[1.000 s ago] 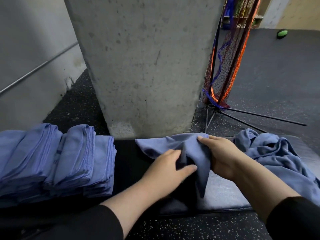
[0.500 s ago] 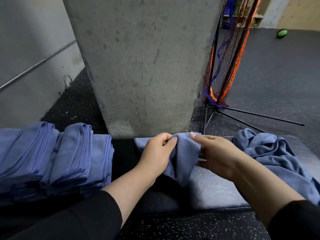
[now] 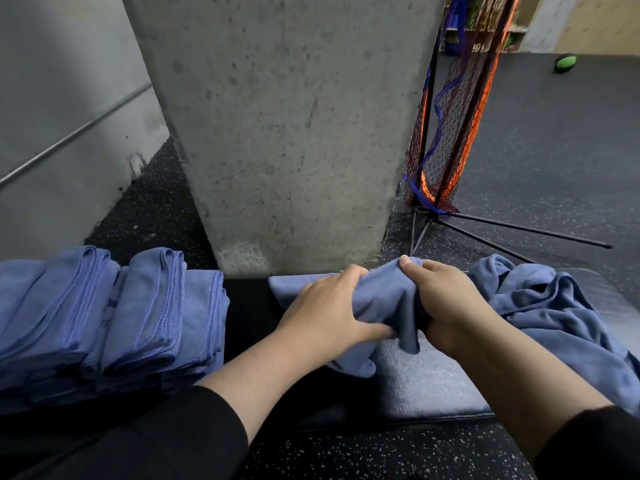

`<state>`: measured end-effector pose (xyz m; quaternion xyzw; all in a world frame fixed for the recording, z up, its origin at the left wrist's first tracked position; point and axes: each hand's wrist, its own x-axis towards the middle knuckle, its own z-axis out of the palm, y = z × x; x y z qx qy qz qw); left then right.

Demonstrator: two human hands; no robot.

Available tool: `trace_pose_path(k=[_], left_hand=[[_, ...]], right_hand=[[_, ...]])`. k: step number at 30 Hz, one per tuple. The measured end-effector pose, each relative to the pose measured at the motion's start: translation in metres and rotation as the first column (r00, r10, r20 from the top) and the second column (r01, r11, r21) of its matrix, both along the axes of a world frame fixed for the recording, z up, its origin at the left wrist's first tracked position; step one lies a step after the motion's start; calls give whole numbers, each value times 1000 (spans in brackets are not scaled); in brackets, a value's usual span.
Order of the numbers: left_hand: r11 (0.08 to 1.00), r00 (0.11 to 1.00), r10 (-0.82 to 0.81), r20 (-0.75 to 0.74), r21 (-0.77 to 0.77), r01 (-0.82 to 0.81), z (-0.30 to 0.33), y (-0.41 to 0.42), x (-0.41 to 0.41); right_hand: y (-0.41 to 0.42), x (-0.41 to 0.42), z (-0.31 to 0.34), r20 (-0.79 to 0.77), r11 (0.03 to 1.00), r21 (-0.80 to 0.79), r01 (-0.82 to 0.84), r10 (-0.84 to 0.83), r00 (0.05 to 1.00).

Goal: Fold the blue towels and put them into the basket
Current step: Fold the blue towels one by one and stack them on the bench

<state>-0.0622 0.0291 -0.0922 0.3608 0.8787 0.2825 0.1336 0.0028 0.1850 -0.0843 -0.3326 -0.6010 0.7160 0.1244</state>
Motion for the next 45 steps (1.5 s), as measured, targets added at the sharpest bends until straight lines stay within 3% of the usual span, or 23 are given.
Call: trace_pose_path(k=[2,6,10,14,18,23,26,29,32,36,38,41,43,45], left_hand=[[998,995,17,-101,-56,-23,2,0,2],[984,980,130,-153,140,-108,-4,-7,-4],[922,954,280,-108,306,-236,-14,-10,-21],[790,926,330,183,483,-377,-10,-13,-35],[817,920,266,289,439,-374,-7,-19,-45],[805,895,161,416,469,-363,-10,-20,-39],[869,929,160,334,399,-293,-3,-13,-33],[989,992,93,86,106,-102,3,-13,-24],[991,989,-6,-147,-131,-14,3,-12,-11],[971,950,1,-312,-225,-75,-16,-5,-5],[987,958,-6,-287,-158,-41,-22,-2,-4],[992,949,-52,-312,90,84,-23,5,4],[944,953,35,-300,324,67,-23,9,12],[887,959,138,-248,462,-8,-23,13,17]], right_hand=[[1,0,0,-14,1000,-8,-2,2,1000],[3,1,4,-36,998,-58,-1,-1,999],[10,7,17,-64,982,-186,-35,24,998],[12,11,23,-37,978,-191,-80,74,997],[10,8,27,-9,984,-169,63,-66,998],[3,9,25,3,983,-162,85,-86,996],[0,11,28,0,968,-207,141,-144,990],[1,14,25,25,960,-216,178,-177,984],[2,16,24,34,945,-257,203,-201,979],[3,16,23,32,904,-393,166,-167,985],[2,16,22,19,889,-439,128,-133,991],[1,16,24,7,878,-472,82,-90,996],[2,17,26,4,870,-487,82,-91,996],[2,18,27,3,866,-493,81,-92,996]])
